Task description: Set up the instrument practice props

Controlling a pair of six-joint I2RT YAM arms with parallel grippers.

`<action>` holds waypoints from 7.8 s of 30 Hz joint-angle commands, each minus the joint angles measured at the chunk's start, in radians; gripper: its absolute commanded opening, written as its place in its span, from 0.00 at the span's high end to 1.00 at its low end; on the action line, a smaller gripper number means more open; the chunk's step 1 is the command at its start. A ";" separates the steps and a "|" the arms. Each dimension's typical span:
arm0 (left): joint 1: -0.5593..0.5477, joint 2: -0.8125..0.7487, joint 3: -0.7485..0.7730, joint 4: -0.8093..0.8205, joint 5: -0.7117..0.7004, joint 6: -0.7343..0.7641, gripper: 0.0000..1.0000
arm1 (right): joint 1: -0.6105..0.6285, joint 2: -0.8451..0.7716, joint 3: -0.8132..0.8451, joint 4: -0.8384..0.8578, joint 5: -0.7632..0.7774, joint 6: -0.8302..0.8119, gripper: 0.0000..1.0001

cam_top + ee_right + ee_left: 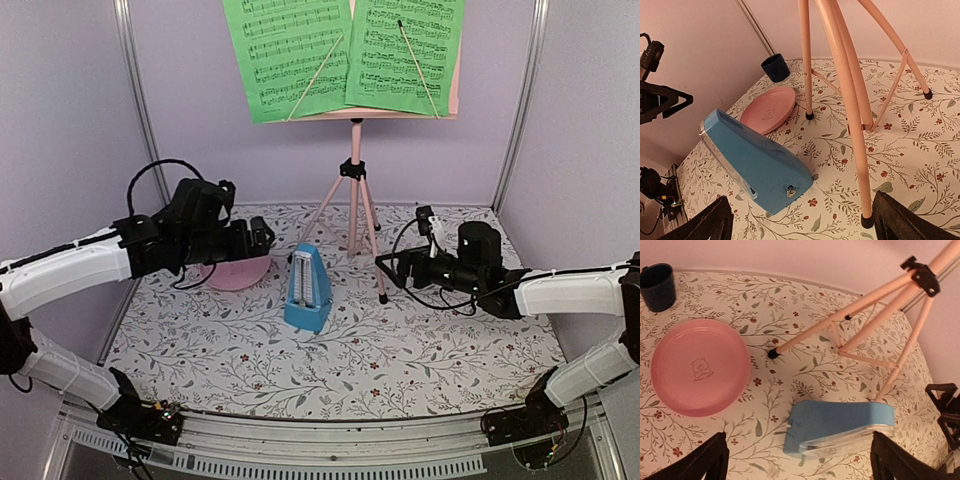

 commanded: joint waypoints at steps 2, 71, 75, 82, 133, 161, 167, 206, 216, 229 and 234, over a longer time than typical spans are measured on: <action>0.156 -0.126 -0.217 0.226 0.146 0.070 0.05 | 0.009 -0.023 0.007 -0.035 -0.009 0.001 0.01; 0.027 0.411 -0.619 1.163 0.461 0.789 0.14 | 0.310 0.356 0.599 -0.466 0.206 -0.072 0.02; 0.030 0.442 -0.631 1.213 0.465 0.870 0.13 | 0.312 0.366 0.596 -0.462 0.193 -0.082 0.09; 0.040 0.520 -0.585 1.232 0.479 0.918 0.13 | 0.312 0.362 0.575 -0.459 0.191 -0.099 0.21; 0.163 0.694 -0.337 1.102 0.832 0.969 0.42 | 0.277 0.317 0.492 -0.428 0.133 -0.132 0.36; 0.171 0.666 -0.321 1.065 0.841 0.979 0.33 | 0.262 0.302 0.464 -0.401 0.077 -0.119 0.21; 0.176 0.552 -0.451 1.146 0.752 0.885 0.24 | 0.217 0.199 0.440 -0.375 0.021 -0.140 0.02; 0.172 0.329 -0.758 1.432 0.523 0.396 0.50 | 0.092 0.478 0.232 -0.122 -0.088 -0.187 0.86; 0.182 0.219 -0.742 1.226 0.456 0.395 0.48 | 0.195 0.521 0.142 0.121 -0.144 -0.081 0.86; 0.158 0.016 -0.771 1.057 0.433 0.413 0.26 | 0.347 0.598 0.224 0.235 -0.153 -0.022 0.80; 0.065 0.005 -0.768 1.050 0.359 0.419 0.11 | 0.346 0.503 0.130 0.280 -0.164 -0.041 0.69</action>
